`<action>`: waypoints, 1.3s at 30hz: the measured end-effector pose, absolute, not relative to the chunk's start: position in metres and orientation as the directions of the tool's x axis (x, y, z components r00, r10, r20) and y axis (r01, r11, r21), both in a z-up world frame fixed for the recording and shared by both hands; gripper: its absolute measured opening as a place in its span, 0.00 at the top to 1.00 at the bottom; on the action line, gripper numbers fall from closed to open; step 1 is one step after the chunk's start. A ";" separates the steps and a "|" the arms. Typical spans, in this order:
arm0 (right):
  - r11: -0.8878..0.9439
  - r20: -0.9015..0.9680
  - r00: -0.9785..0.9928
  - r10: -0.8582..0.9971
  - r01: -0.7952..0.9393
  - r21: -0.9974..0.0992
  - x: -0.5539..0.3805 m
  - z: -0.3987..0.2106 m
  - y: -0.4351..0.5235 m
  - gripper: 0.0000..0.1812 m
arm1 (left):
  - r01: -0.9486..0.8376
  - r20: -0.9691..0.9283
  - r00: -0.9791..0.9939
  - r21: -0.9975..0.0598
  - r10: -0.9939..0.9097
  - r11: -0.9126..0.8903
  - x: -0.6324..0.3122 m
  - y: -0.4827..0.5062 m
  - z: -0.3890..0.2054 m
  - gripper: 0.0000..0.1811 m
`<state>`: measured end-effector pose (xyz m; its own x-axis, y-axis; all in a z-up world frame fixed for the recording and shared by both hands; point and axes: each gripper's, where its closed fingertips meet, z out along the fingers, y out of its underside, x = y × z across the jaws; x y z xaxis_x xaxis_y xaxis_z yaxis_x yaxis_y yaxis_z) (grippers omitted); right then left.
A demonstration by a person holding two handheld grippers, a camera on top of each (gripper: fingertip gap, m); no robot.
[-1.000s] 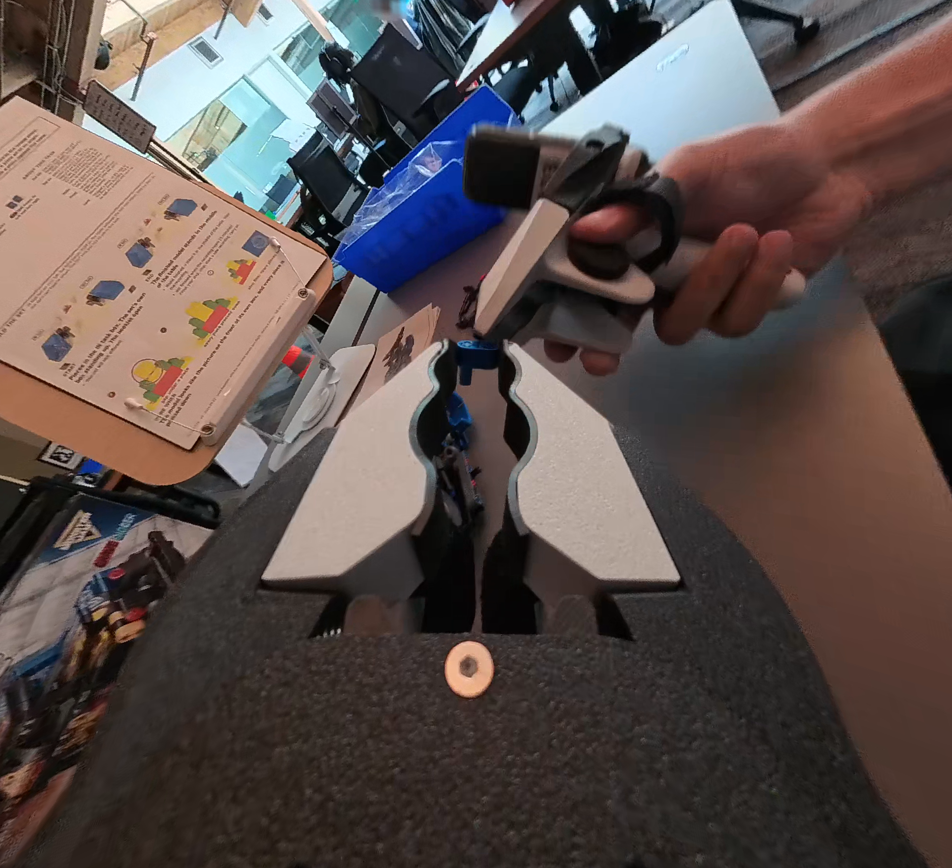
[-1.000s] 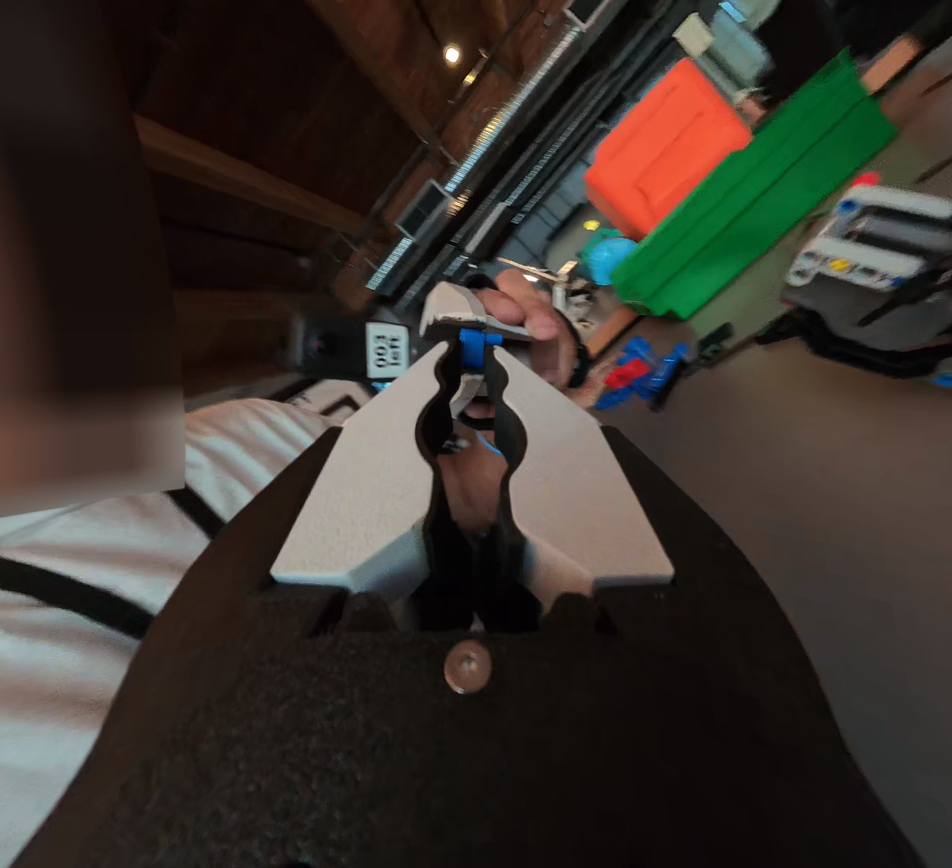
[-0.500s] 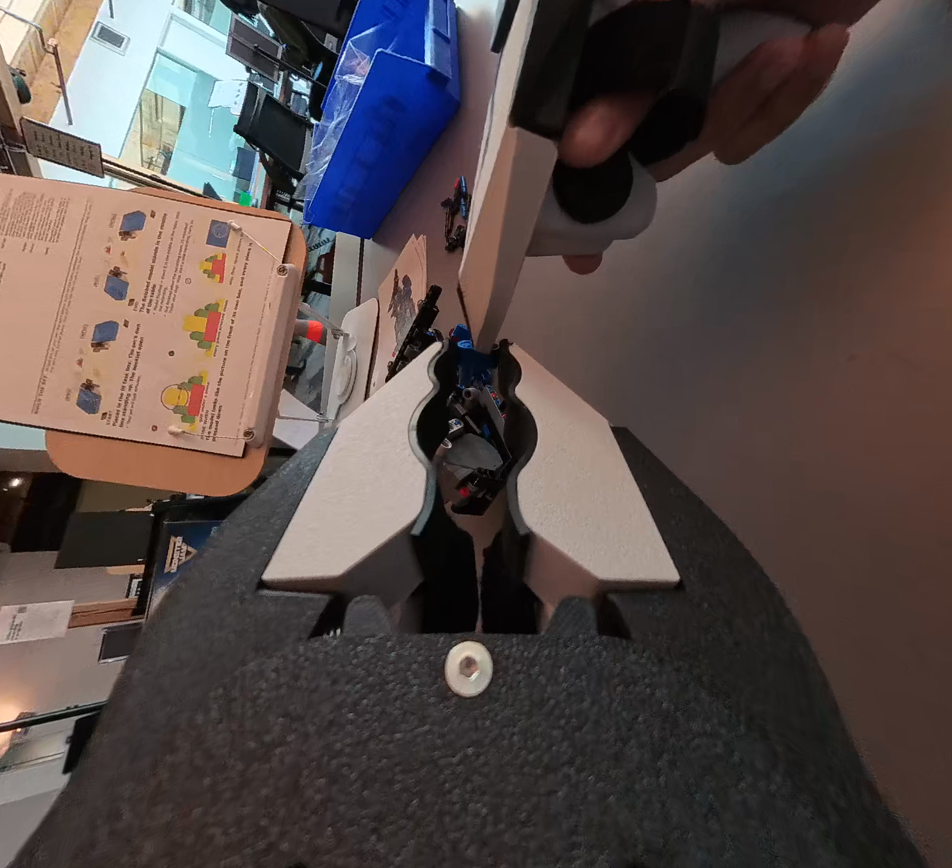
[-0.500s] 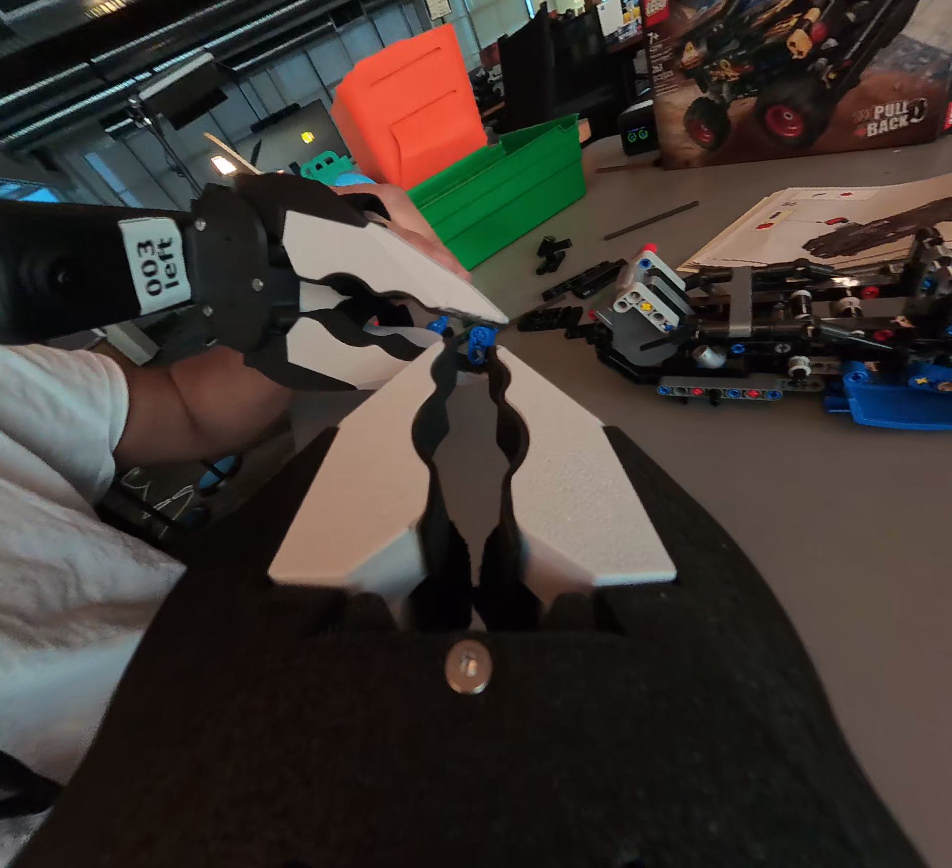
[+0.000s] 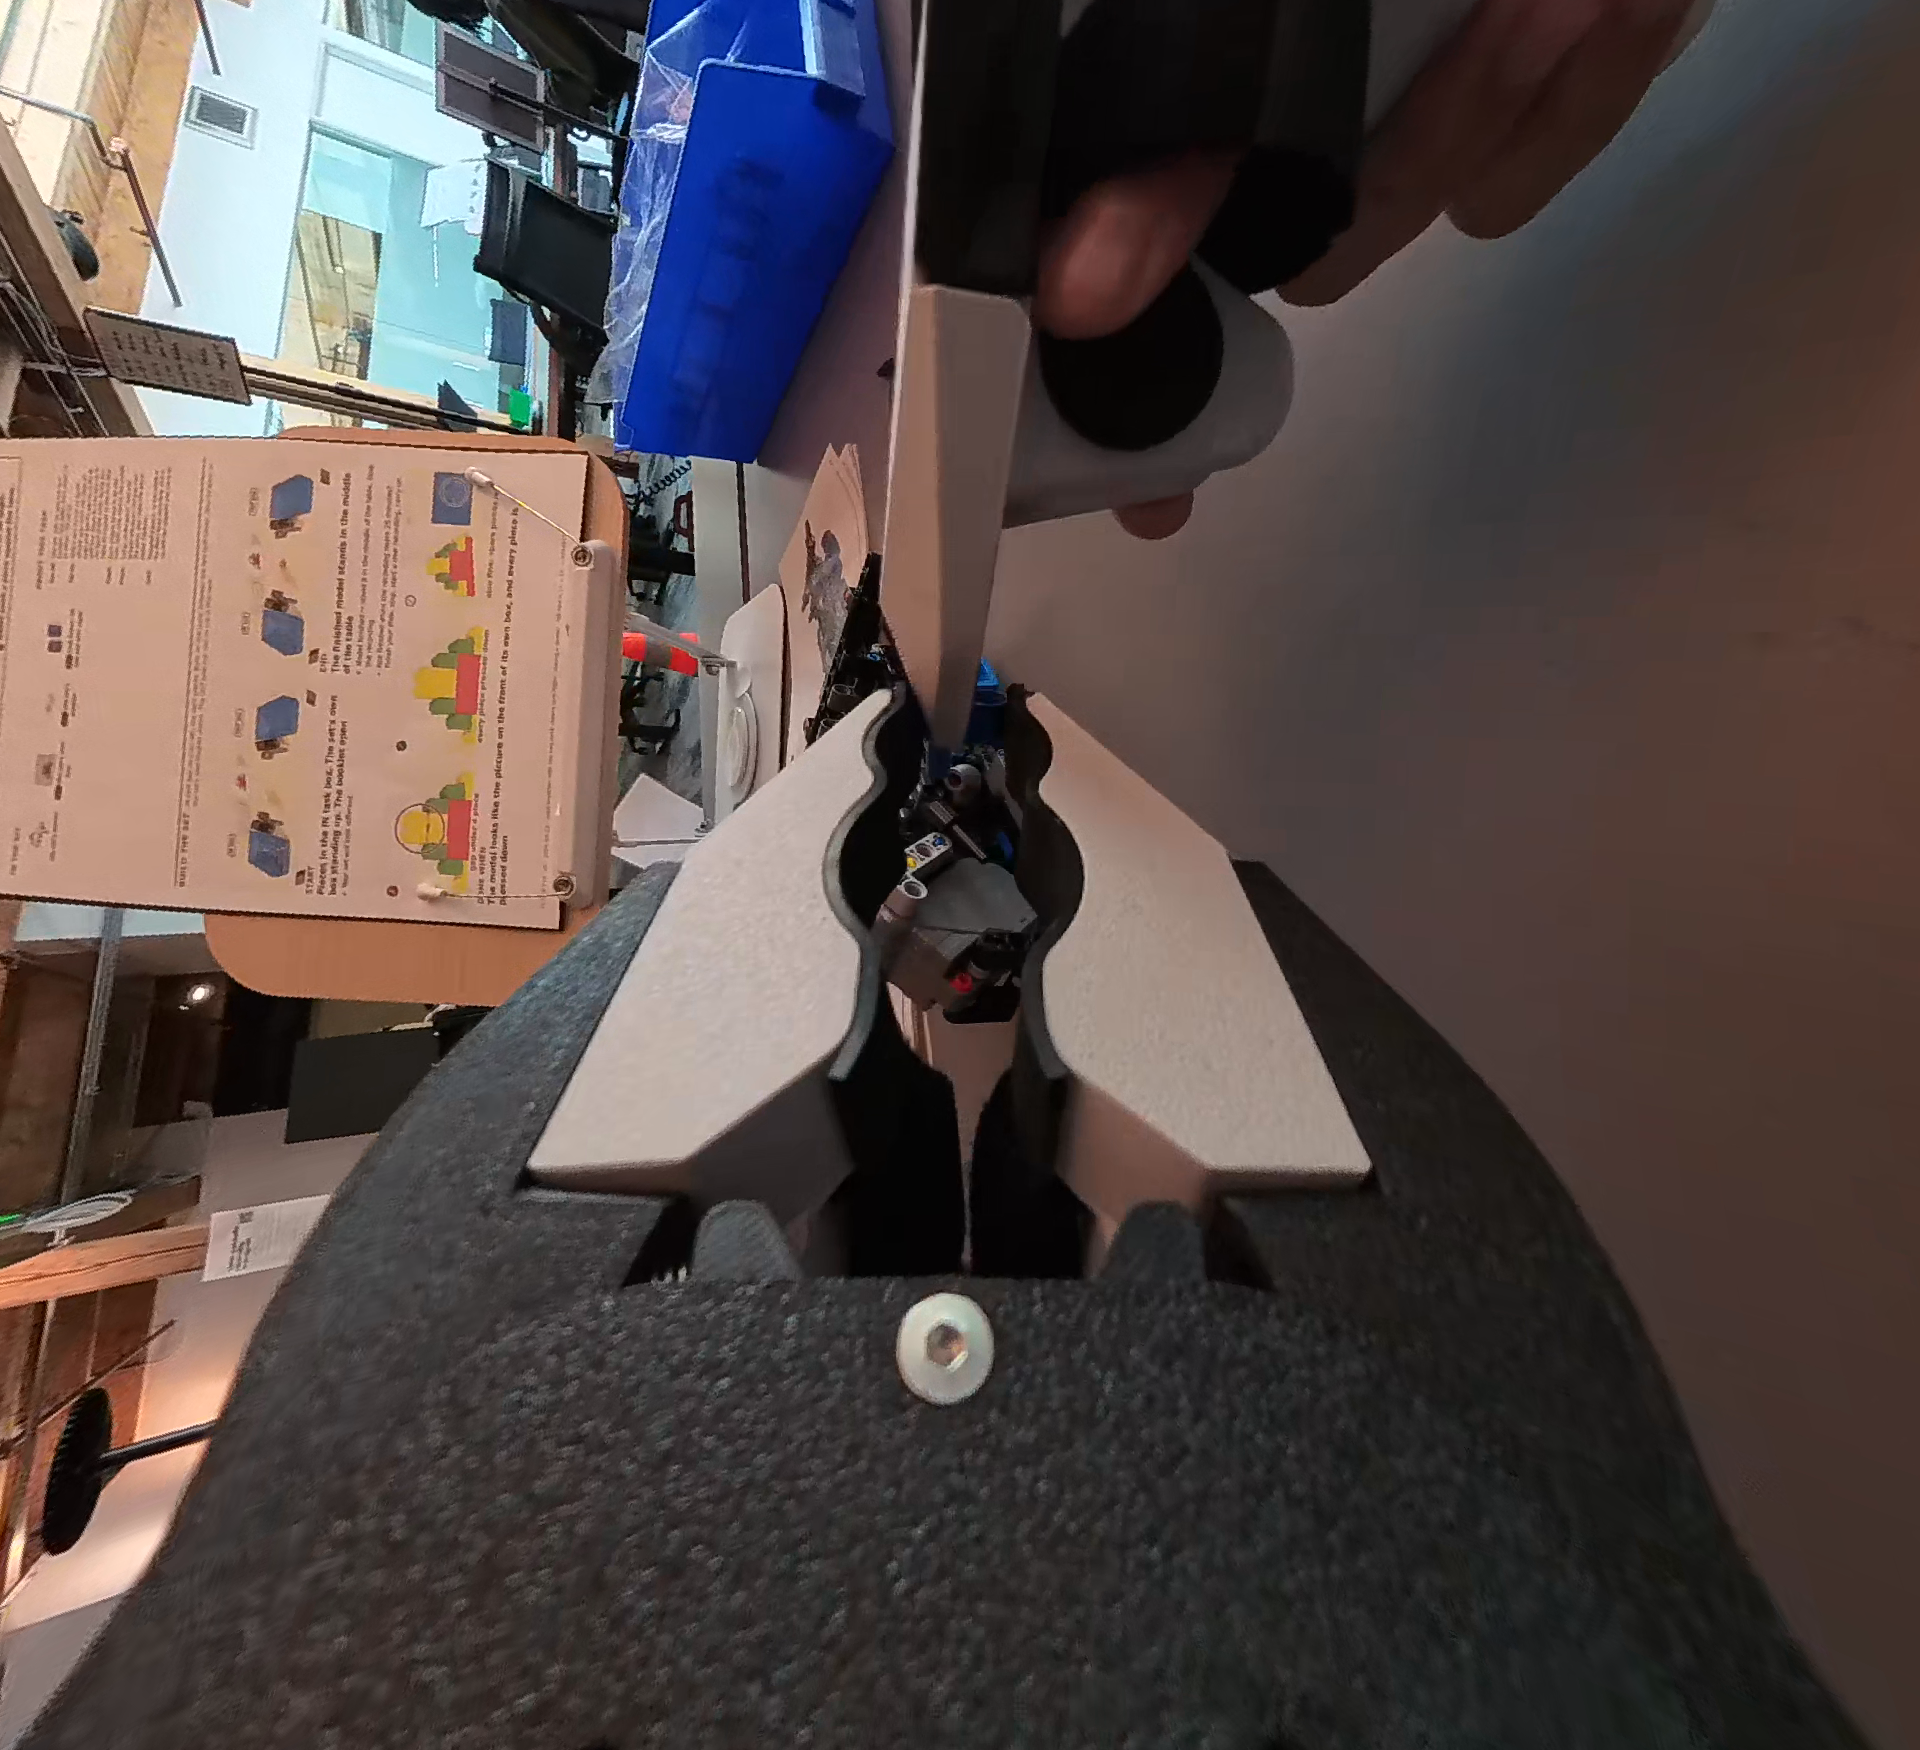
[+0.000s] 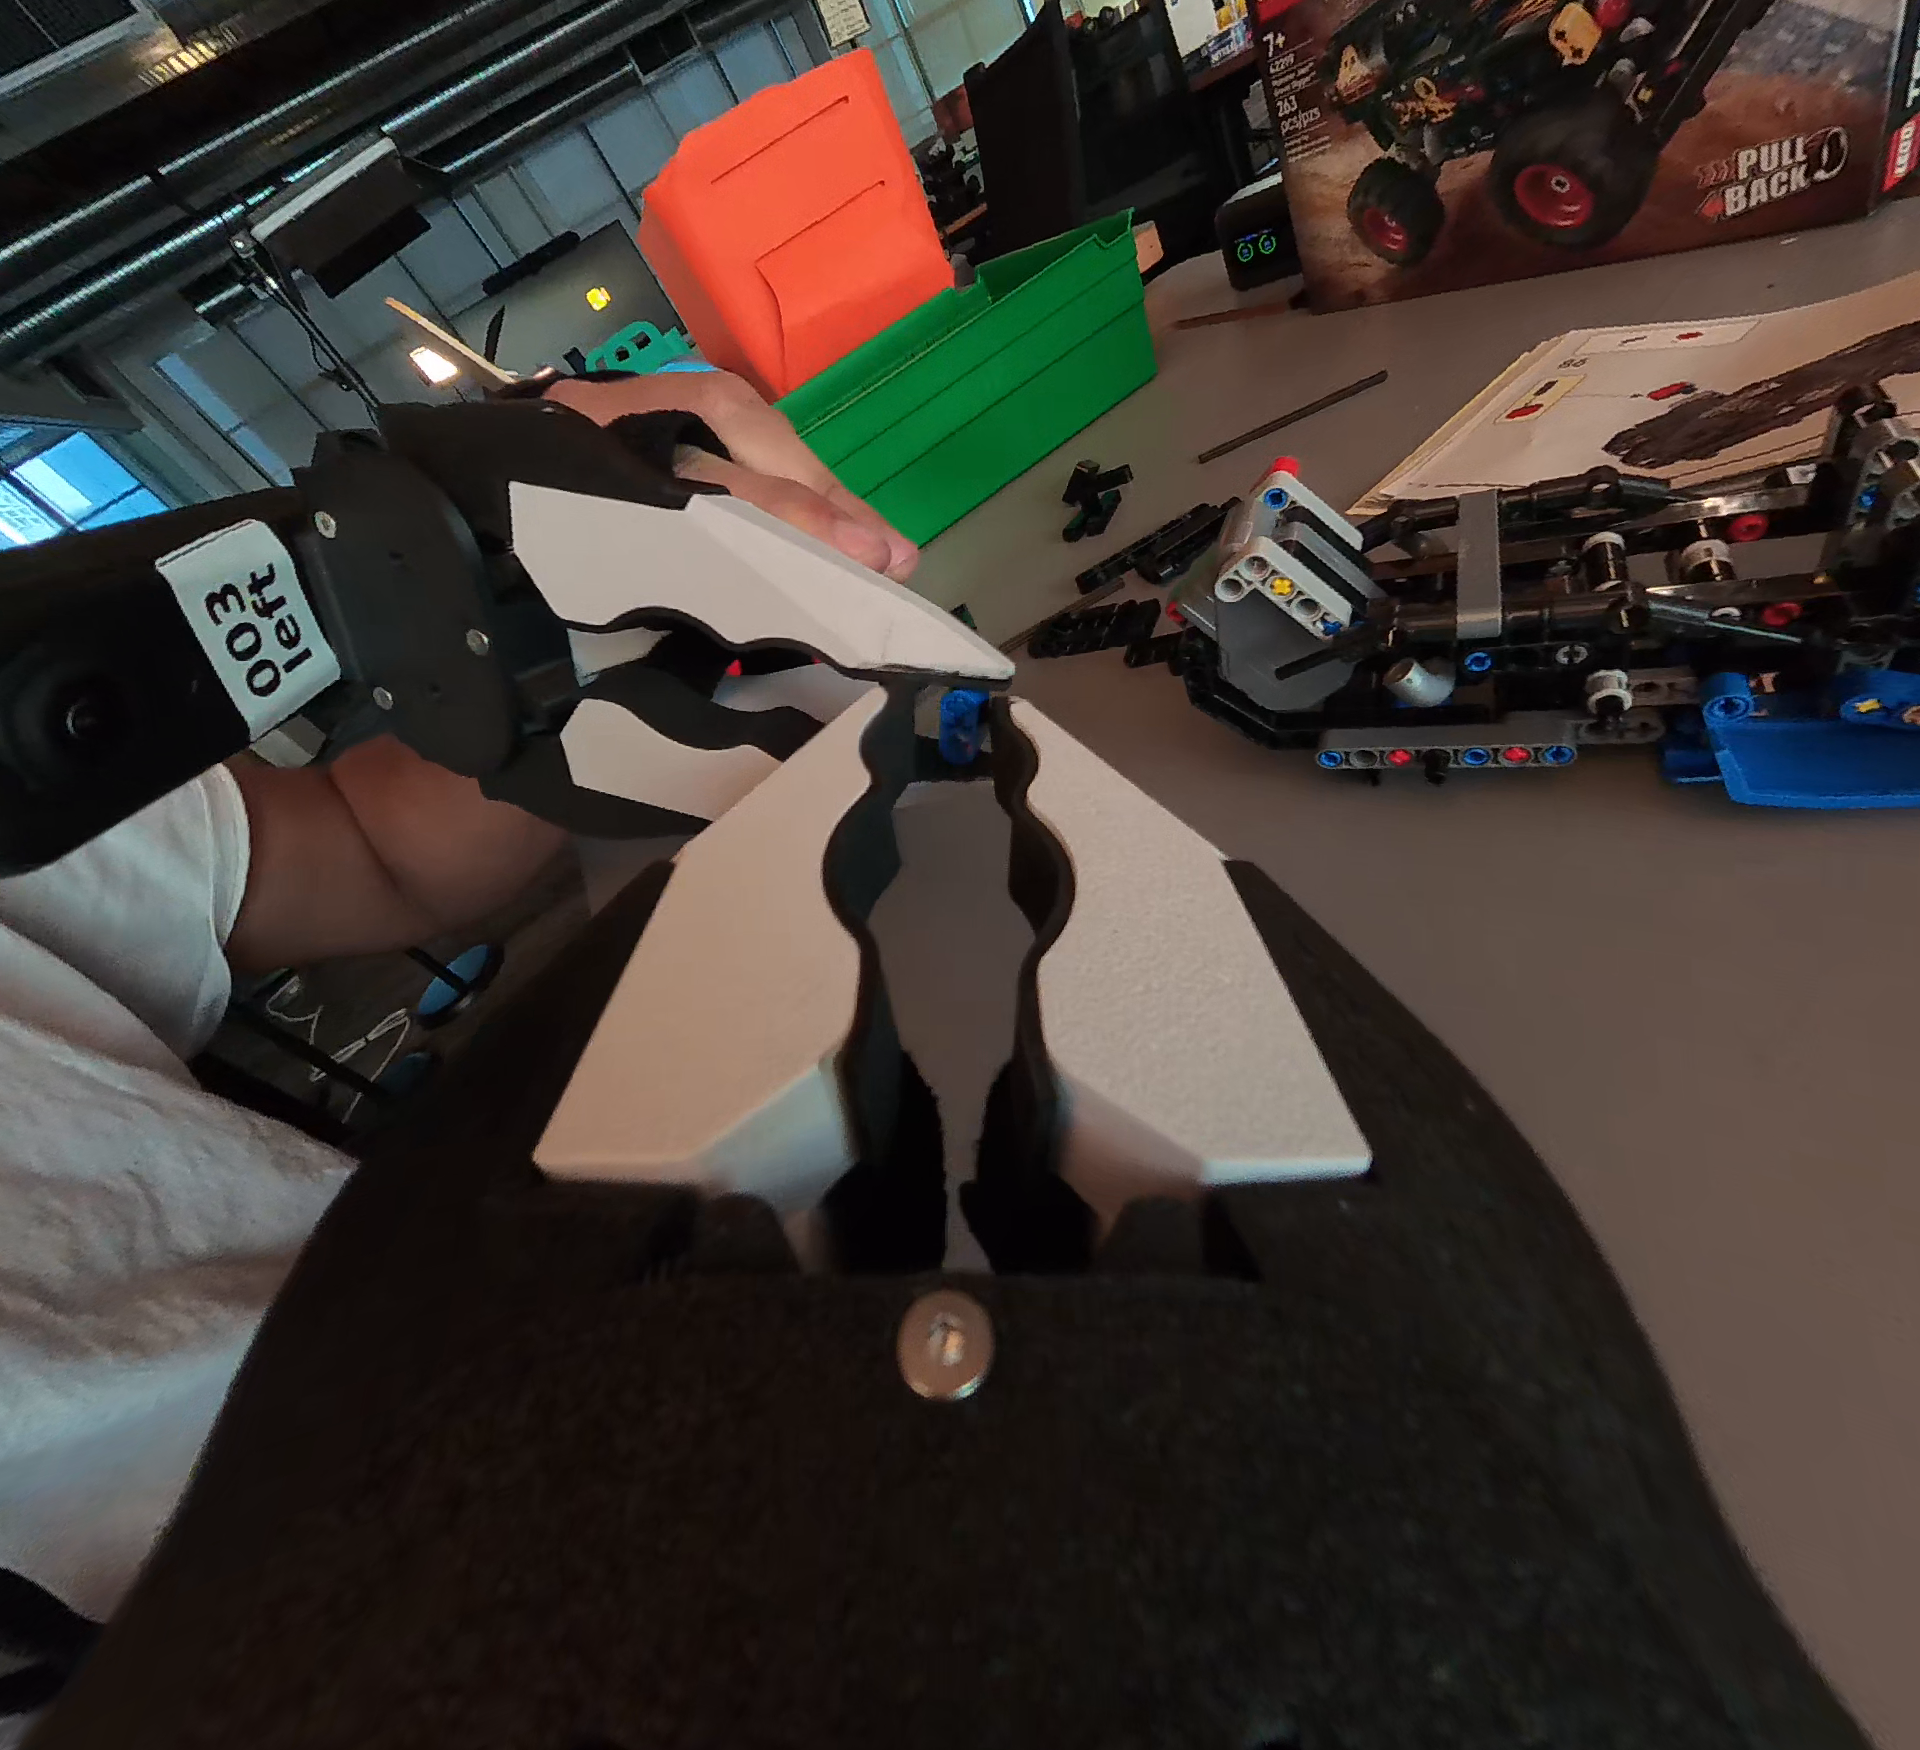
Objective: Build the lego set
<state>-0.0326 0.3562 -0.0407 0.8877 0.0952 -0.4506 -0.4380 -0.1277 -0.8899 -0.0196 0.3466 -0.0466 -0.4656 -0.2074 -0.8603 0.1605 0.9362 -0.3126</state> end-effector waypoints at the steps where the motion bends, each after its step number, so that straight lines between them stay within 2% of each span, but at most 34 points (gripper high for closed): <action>1: -0.126 -0.456 0.884 0.098 -0.444 -0.887 -0.033 -0.041 0.356 0.92 | 0.161 -0.857 -0.471 -0.317 -0.209 0.935 -0.020 0.346 -0.047 0.92; 7: -0.127 -0.452 0.889 0.073 -0.441 -0.889 -0.029 -0.044 0.354 0.96 | 0.166 -0.861 -0.469 -0.303 -0.195 0.938 -0.018 0.344 -0.049 0.92; 12: -0.100 -0.500 0.861 0.096 -0.491 -0.865 -0.029 -0.041 0.353 0.96 | 0.131 -0.825 -0.484 -0.399 -0.293 0.907 -0.018 0.343 -0.046 0.92; 14: -0.072 -0.541 0.835 0.097 -0.537 -0.841 -0.024 -0.040 0.352 0.96 | 0.113 -0.796 -0.481 -0.473 -0.369 0.874 -0.019 0.349 -0.040 0.88; 16: -0.023 -0.575 0.814 0.079 -0.575 -0.818 -0.012 -0.040 0.350 0.96 | 0.046 -0.695 -0.505 -0.614 -0.512 0.788 -0.015 0.365 -0.036 0.82; 18: 0.035 -0.636 0.769 0.068 -0.639 -0.769 -0.001 -0.040 0.351 0.96 | -0.102 -0.505 -0.505 -0.770 -0.700 0.629 -0.002 0.393 -0.039 0.76; 21: 0.095 -0.679 0.733 0.032 -0.679 -0.728 0.011 -0.043 0.359 0.96 | -0.259 -0.239 -0.452 -0.887 -0.859 0.383 0.017 0.430 -0.052 0.69; 23: 0.116 -0.675 0.738 -0.001 -0.671 -0.733 0.016 -0.042 0.366 0.96 | -0.324 -0.123 -0.445 -0.901 -0.887 0.287 0.023 0.439 -0.064 0.66; 26: 0.085 -0.717 0.696 -0.035 -0.713 -0.696 0.018 -0.051 0.377 0.96 | -0.379 0.005 -0.484 -0.903 -0.875 0.204 0.024 0.433 -0.074 0.72; 34: 0.061 -0.760 0.648 -0.055 -0.757 -0.650 0.023 -0.061 0.381 0.96 | -0.420 0.039 -0.493 -0.885 -0.869 0.199 0.015 0.411 -0.085 0.86; 39: 0.051 -0.782 0.622 -0.049 -0.780 -0.624 0.026 -0.063 0.370 0.96 | -0.430 0.048 -0.506 -0.879 -0.861 0.204 0.008 0.393 -0.086 0.81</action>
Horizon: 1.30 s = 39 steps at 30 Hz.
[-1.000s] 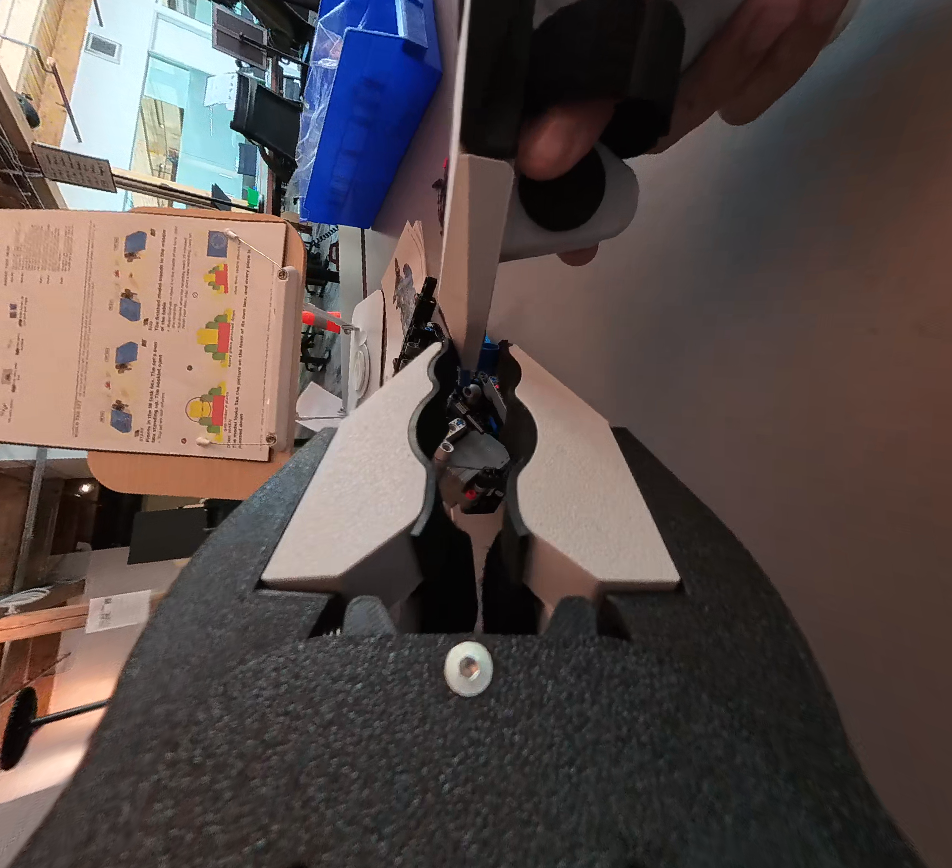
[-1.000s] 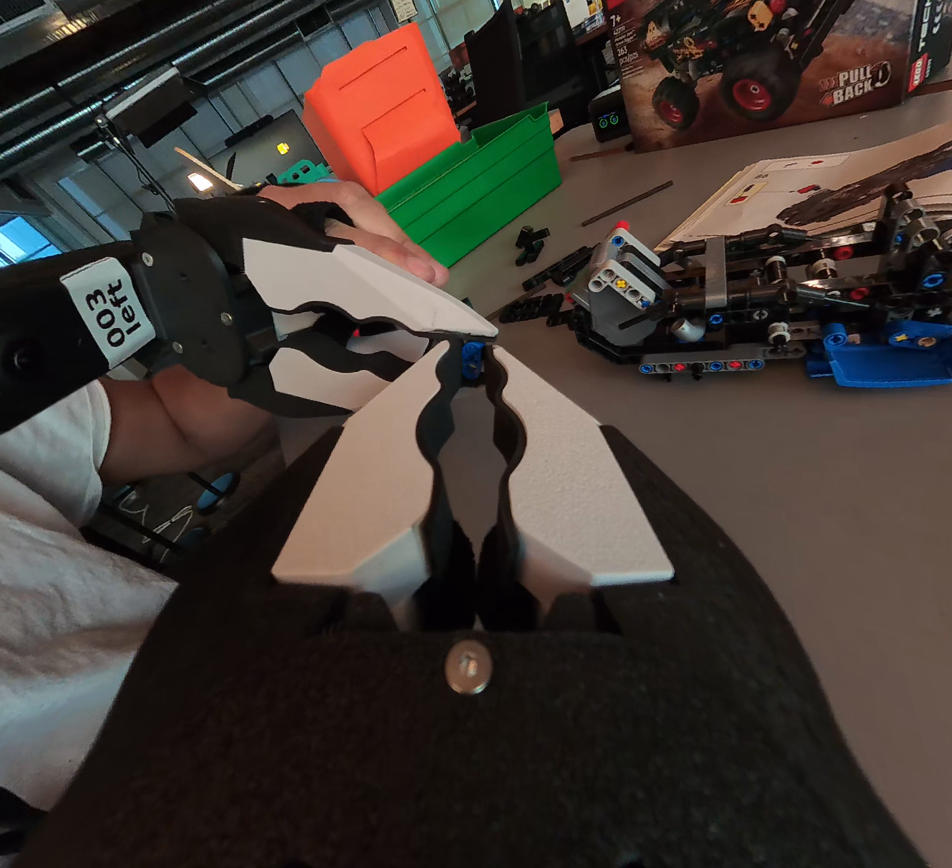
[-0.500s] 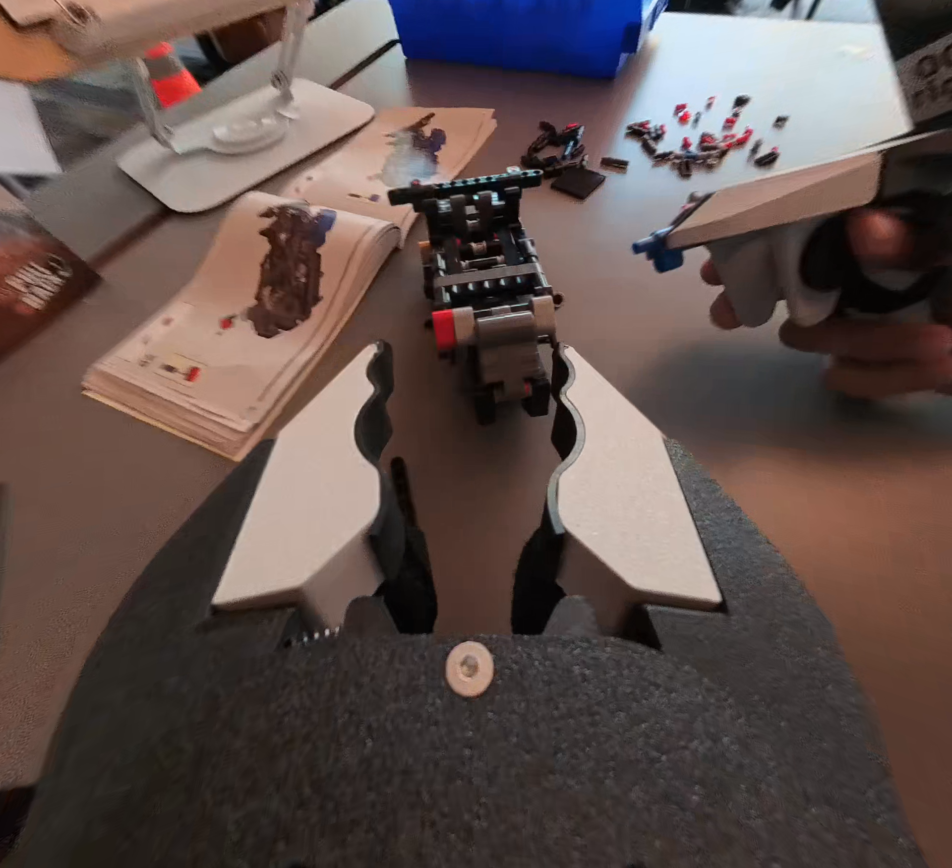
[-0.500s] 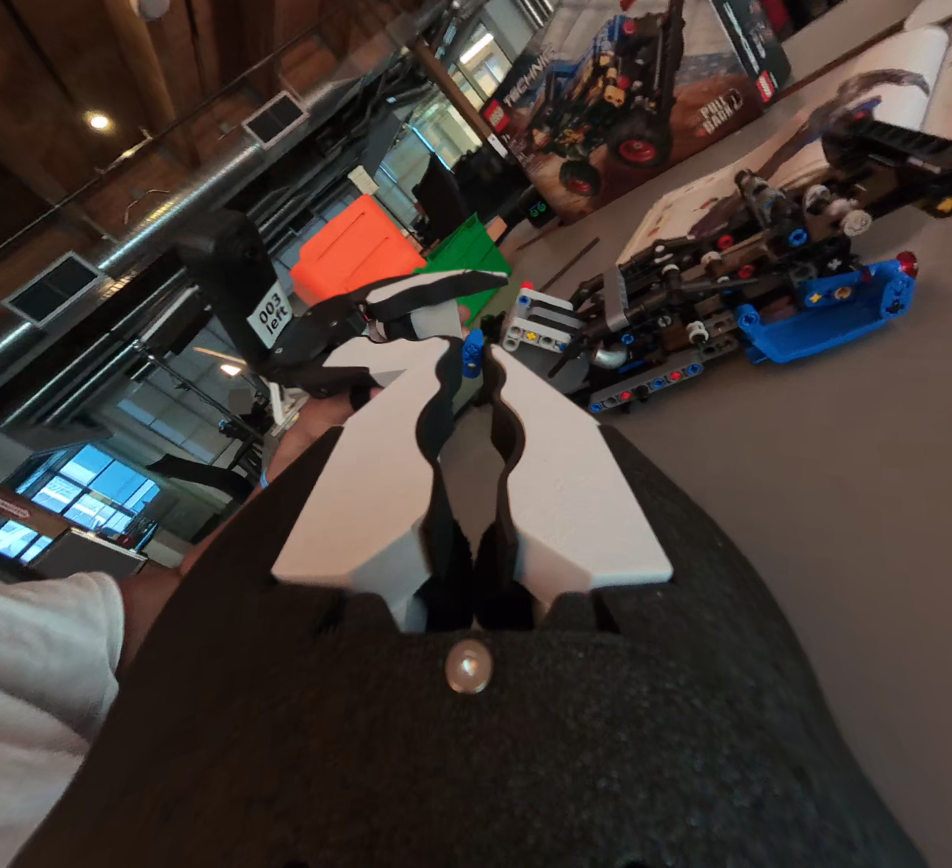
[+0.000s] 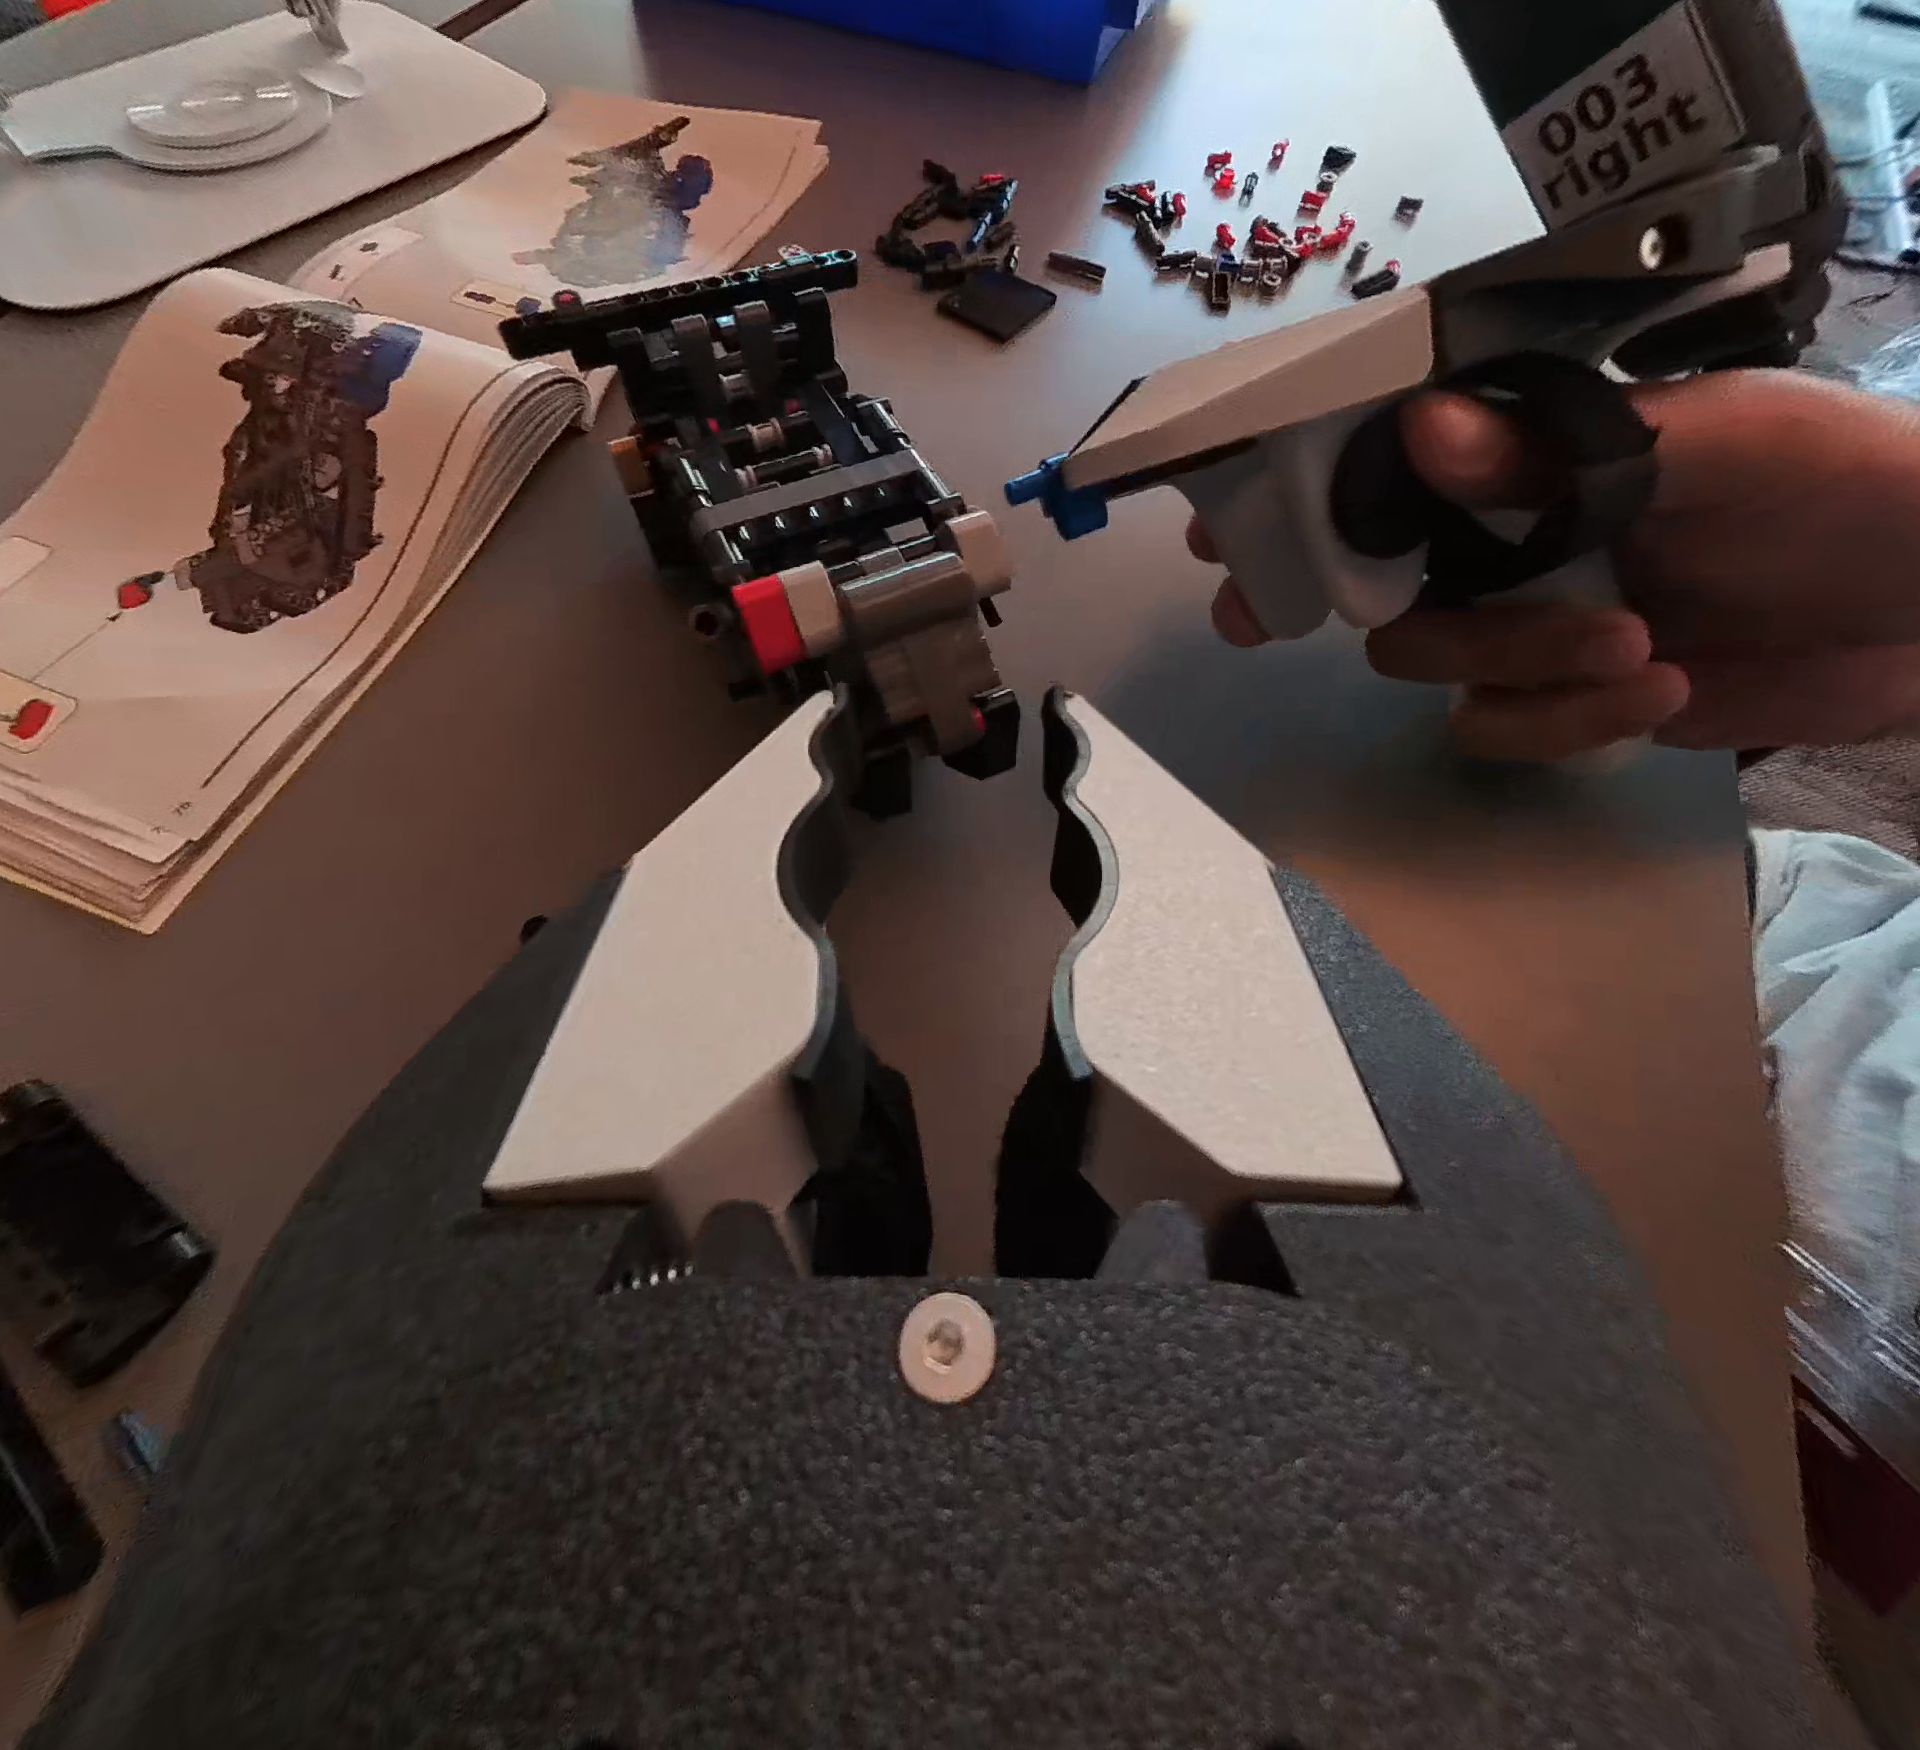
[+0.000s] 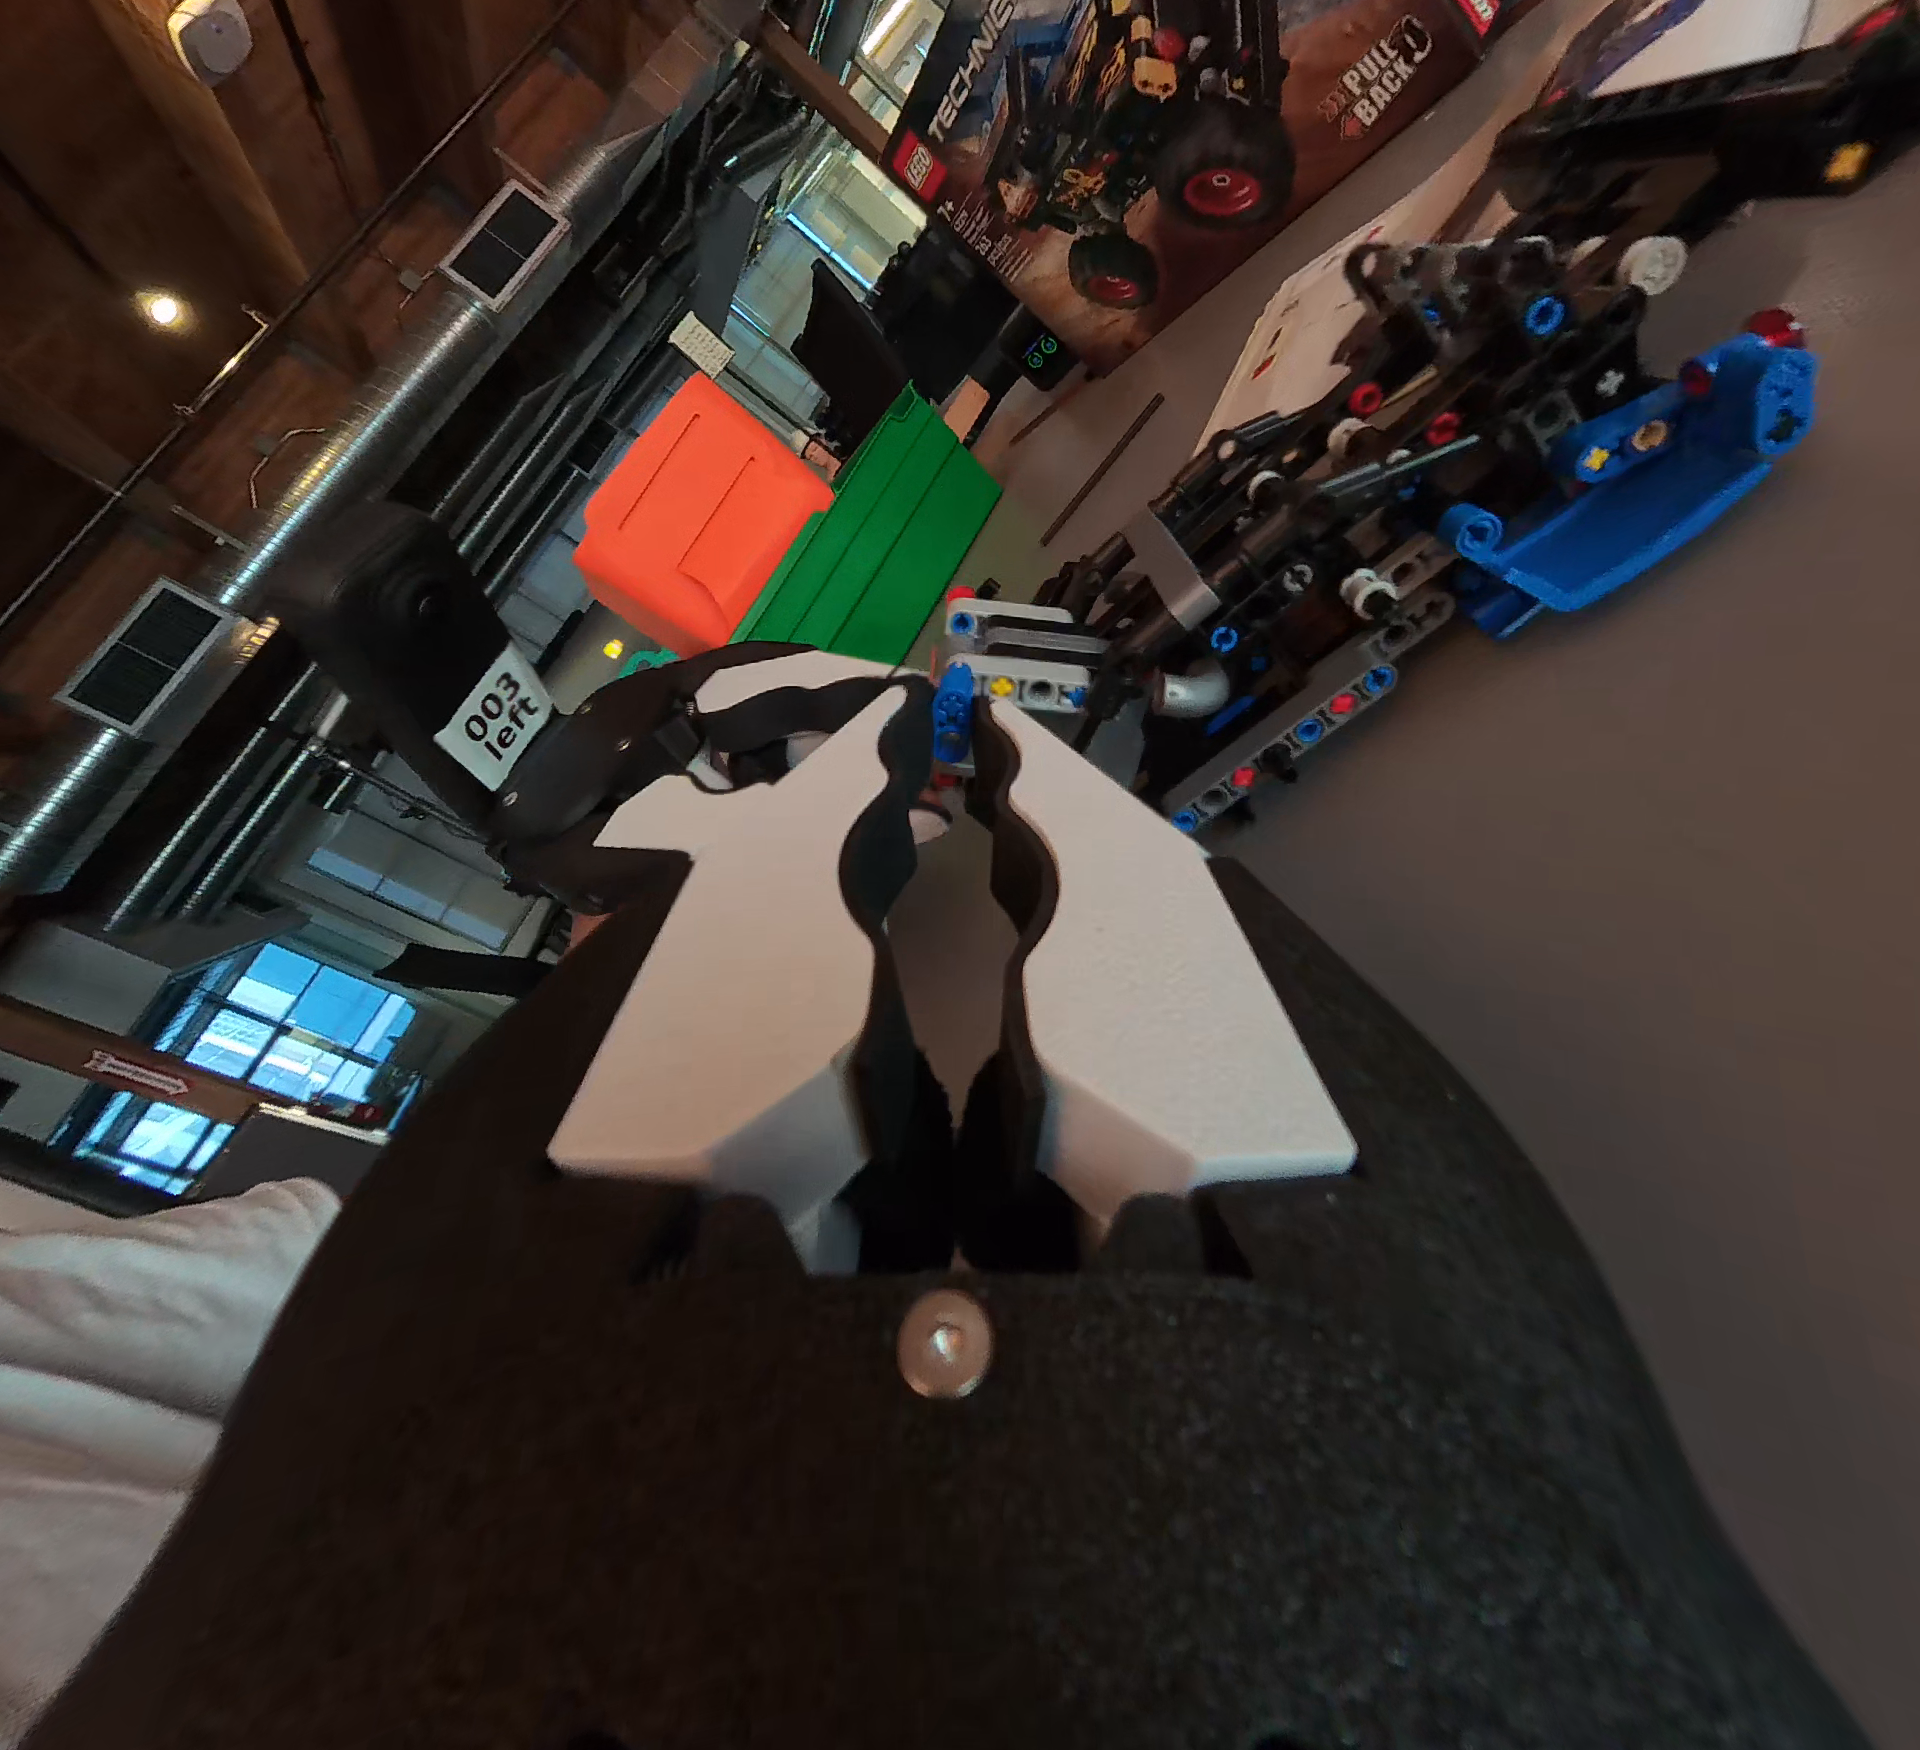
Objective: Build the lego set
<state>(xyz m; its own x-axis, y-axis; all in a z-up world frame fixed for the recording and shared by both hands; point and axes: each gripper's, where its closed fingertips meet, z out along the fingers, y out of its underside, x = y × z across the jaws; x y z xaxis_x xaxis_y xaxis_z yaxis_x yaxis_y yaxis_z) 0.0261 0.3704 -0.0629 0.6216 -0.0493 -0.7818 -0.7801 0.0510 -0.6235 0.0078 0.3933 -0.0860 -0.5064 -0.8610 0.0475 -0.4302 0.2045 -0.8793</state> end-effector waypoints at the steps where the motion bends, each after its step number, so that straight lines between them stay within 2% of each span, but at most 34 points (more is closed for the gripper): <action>1: 0.040 -0.790 0.612 -0.049 -0.789 -0.613 0.027 -0.064 0.367 0.96 | -0.423 0.031 -0.500 -0.881 -0.865 0.213 0.007 0.395 -0.085 0.80; 6: -0.021 -0.810 0.586 -0.007 -0.810 -0.586 0.022 -0.067 0.369 0.96 | -0.357 0.000 -0.505 -0.911 -0.863 0.208 0.015 0.407 -0.071 0.65; 10: -0.035 -0.815 0.579 0.005 -0.815 -0.579 0.024 -0.067 0.373 0.96 | -0.350 -0.053 -0.557 -0.890 -0.829 0.293 0.021 0.400 -0.081 0.67; 14: -0.052 -0.819 0.574 0.012 -0.817 -0.574 0.023 -0.068 0.374 0.96 | -0.342 -0.042 -0.545 -0.901 -0.837 0.268 0.027 0.399 -0.081 0.74; 19: -0.047 -0.816 0.578 0.010 -0.815 -0.578 0.024 -0.068 0.376 0.96 | -0.335 -0.031 -0.512 -0.913 -0.859 0.233 0.029 0.399 -0.081 0.74; 39: -0.111 -0.761 0.648 0.012 -0.756 -0.645 0.027 -0.070 0.378 0.96 | -0.330 -0.103 -0.476 -0.900 -0.873 0.286 0.033 0.404 -0.082 0.74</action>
